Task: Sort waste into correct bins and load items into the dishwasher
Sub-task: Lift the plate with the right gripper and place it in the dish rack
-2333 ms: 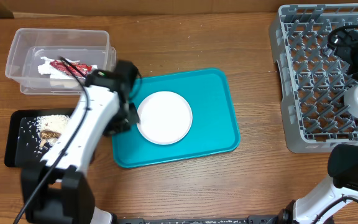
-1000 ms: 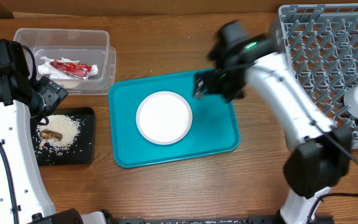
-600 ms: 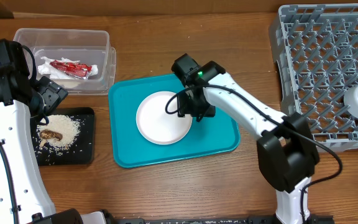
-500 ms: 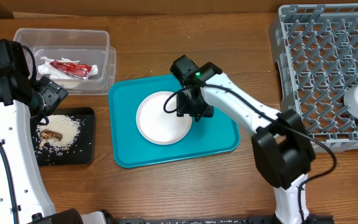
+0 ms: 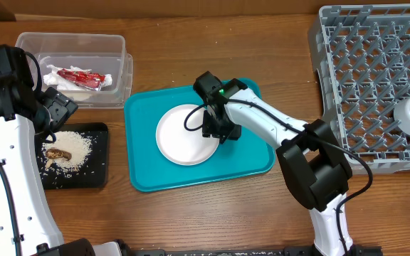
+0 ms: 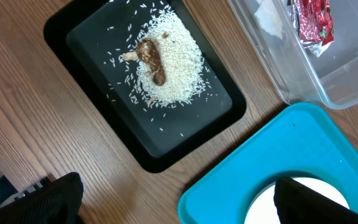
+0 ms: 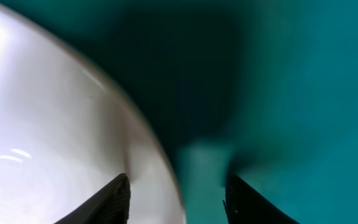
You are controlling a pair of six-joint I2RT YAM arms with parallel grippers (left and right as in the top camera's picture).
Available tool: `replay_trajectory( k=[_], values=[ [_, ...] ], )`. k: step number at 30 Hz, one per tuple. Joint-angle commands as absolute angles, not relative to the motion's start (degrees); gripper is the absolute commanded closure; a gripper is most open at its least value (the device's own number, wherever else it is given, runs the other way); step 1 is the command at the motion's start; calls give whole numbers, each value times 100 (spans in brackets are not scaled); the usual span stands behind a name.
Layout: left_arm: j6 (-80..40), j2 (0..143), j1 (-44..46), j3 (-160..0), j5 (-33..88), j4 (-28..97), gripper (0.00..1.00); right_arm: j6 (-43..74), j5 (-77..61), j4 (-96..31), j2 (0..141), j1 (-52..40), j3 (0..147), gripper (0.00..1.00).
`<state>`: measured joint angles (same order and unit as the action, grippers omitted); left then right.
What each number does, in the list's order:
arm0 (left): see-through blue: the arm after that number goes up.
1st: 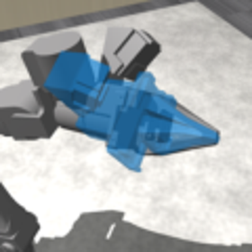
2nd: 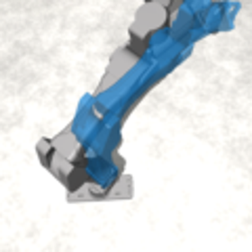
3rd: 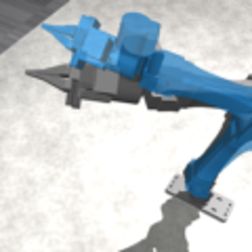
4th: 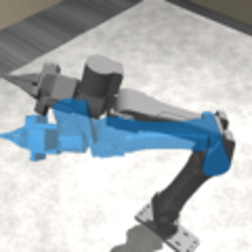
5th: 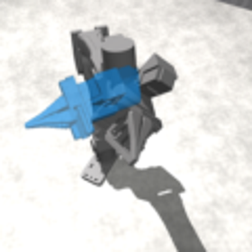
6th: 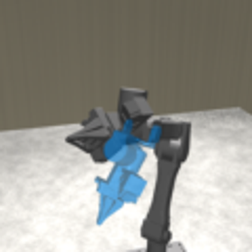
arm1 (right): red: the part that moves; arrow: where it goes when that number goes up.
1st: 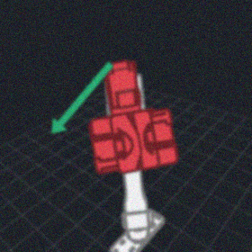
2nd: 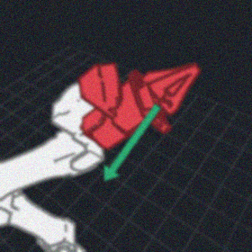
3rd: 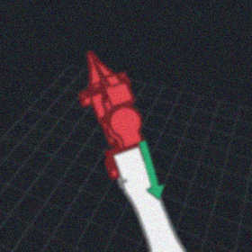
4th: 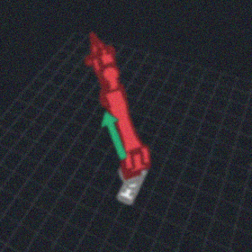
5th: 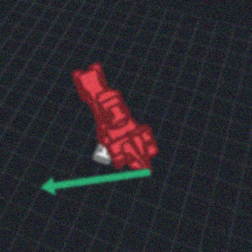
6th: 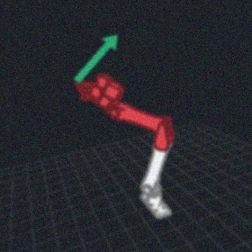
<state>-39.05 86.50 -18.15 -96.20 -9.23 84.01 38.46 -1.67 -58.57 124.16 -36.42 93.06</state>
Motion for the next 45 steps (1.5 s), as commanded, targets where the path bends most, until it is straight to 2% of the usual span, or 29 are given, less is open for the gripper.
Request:
replay_trajectory(
  k=[1, 5, 8, 11, 19, 24, 29, 33, 37, 41, 45],
  values=[
    [-3966, 8661, -1835, -9649, -939, 8392, 0, 4077, -185, -5817, 12431, -3669, 9253, 52],
    [-3966, 8661, -1835, -9649, -939, 8392, 0, 4075, -183, -5854, 12431, -3669, 9253, 63],
    [-3966, 8661, -1835, -9649, -939, 8392, 0, 4075, -185, -5881, 12431, -3669, 9253, 83],
    [-3966, 8661, -1835, -9649, -939, 8392, 0, 4053, -276, -5979, 12431, -3662, 9303, 95],
    [-3966, 8661, -1835, -9649, -939, 8392, 0, 4051, 19, -7096, 12296, -3046, 10134, 96],
    [-3966, 8661, -1835, -9649, -939, 8392, 0, 3573, 998, -8366, 11981, -2040, 11458, 96],
    [-3966, 8661, -1835, -9649, -939, 8392, 0, 2893, 1295, -8958, 11780, -982, 12787, 96],
    [-3966, 8661, -1835, -9649, -939, 8392, 0, 2536, 1835, -8855, 11734, -178, 13472, 96],
    [-3966, 8661, -1835, -9649, -939, 8392, 0, 2200, 1949, -8377, 11758, 482, 13493, 96],
    [-3966, 8661, -1835, -9649, -939, 8392, 0, 2141, 2401, -7839, 11861, 862, 13375, 96],
    [-3966, 8661, -1835, -9649, -939, 8392, 0, 1326, 2467, -7144, 11937, 950, 13109, 96]
  ],
)
